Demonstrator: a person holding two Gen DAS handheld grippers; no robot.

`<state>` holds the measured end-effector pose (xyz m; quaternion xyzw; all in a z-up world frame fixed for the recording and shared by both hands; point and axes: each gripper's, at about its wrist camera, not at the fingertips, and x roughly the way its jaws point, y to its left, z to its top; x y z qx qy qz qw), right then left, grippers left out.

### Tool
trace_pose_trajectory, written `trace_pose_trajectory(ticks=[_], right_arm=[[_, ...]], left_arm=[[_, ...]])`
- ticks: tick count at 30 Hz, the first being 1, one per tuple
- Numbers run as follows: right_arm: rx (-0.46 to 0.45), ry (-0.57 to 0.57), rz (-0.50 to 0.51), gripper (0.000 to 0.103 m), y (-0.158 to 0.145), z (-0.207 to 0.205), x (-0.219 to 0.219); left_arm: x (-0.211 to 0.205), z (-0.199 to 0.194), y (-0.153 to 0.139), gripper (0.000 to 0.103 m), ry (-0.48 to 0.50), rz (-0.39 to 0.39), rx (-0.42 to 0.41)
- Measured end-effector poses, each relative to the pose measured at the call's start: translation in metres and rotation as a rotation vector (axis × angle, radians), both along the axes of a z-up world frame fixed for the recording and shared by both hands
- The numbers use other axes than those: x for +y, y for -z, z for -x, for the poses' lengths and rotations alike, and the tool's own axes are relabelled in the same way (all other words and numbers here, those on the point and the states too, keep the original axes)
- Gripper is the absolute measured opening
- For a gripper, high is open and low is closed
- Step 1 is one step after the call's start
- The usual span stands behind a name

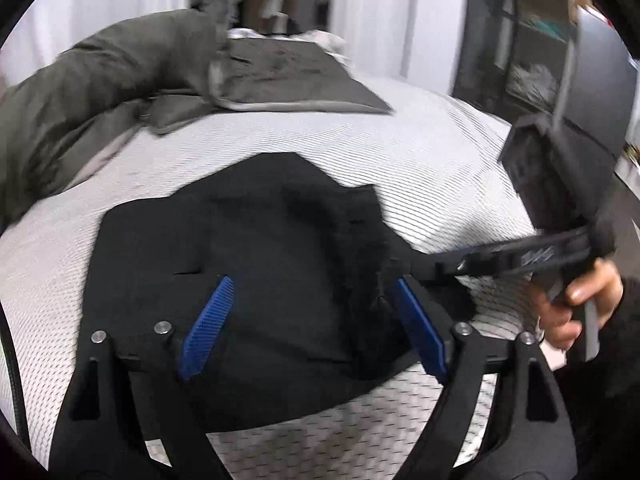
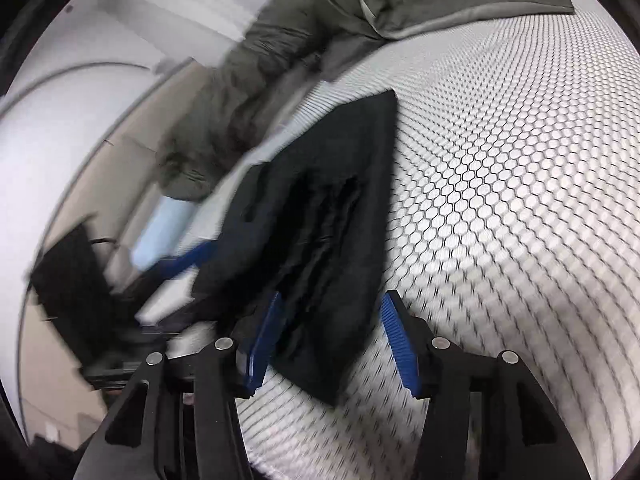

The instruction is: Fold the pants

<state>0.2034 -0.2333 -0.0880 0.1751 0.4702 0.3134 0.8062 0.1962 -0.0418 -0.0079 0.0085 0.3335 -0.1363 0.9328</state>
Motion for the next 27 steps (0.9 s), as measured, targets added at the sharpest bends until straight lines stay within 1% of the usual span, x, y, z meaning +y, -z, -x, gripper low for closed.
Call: trace_pose_trajectory(ticks=[1, 3, 5, 8, 9, 10, 11, 12, 14, 16, 17, 18, 19, 22, 23, 24, 25, 27], right_arm=[[0.004, 0.010, 0.004, 0.034, 0.005, -0.005, 0.002], [0.007, 0.047, -0.002, 0.011, 0.009, -0.020, 0.008], [-0.017, 0.070, -0.002, 0.010, 0.007, -0.028, 0.012], [-0.011, 0.076, 0.033, 0.011, 0.002, -0.033, 0.013], [-0.013, 0.085, 0.043, 0.016, 0.000, -0.031, 0.013], [-0.027, 0.092, 0.057, 0.017, -0.005, -0.026, 0.011], [-0.064, 0.100, 0.074, 0.017, -0.013, -0.018, 0.007], [-0.084, 0.102, 0.076, 0.017, -0.016, -0.007, -0.002], [-0.139, 0.100, 0.066, 0.022, -0.030, 0.013, -0.008], [-0.190, 0.084, 0.060, 0.033, -0.041, 0.025, -0.007], [-0.210, 0.067, 0.058, 0.037, -0.045, 0.030, -0.006], [-0.222, 0.061, 0.060, 0.043, -0.047, 0.032, -0.002], [-0.224, 0.060, 0.061, 0.045, -0.048, 0.033, 0.000], [-0.205, 0.028, 0.083, 0.048, -0.042, 0.028, 0.015], [-0.207, 0.013, 0.113, 0.048, -0.039, 0.029, 0.021], [-0.207, 0.006, 0.142, 0.048, -0.036, 0.023, 0.032], [-0.206, 0.012, 0.198, 0.048, -0.031, 0.022, 0.036], [-0.222, 0.029, 0.240, 0.049, -0.030, 0.025, 0.036]], left_arm=[[0.008, -0.003, 0.001, 0.081, -0.018, 0.003, 0.007], [0.022, -0.003, 0.006, 0.081, -0.053, 0.003, 0.020], [0.030, -0.001, 0.010, 0.081, -0.078, -0.013, 0.027], [0.046, 0.002, 0.018, 0.081, -0.121, -0.038, 0.051], [0.051, 0.002, 0.021, 0.081, -0.130, -0.040, 0.054], [0.057, 0.003, 0.022, 0.081, -0.142, -0.042, 0.057], [0.062, 0.004, 0.024, 0.081, -0.153, -0.042, 0.058], [0.067, 0.007, 0.025, 0.081, -0.161, -0.041, 0.058], [0.077, 0.009, 0.026, 0.081, -0.172, -0.039, 0.052], [0.085, 0.012, 0.025, 0.081, -0.183, -0.035, 0.050], [0.090, 0.012, 0.024, 0.081, -0.190, -0.032, 0.047], [0.095, 0.015, 0.022, 0.081, -0.200, -0.028, 0.044], [0.101, 0.018, 0.022, 0.081, -0.216, -0.024, 0.040], [0.123, 0.028, 0.025, 0.081, -0.271, -0.014, 0.049], [0.130, 0.033, 0.028, 0.081, -0.286, -0.011, 0.057], [0.140, 0.038, 0.033, 0.081, -0.323, -0.021, 0.069], [0.145, 0.043, 0.037, 0.081, -0.350, -0.029, 0.074], [0.154, 0.054, 0.042, 0.081, -0.383, -0.020, 0.072]])
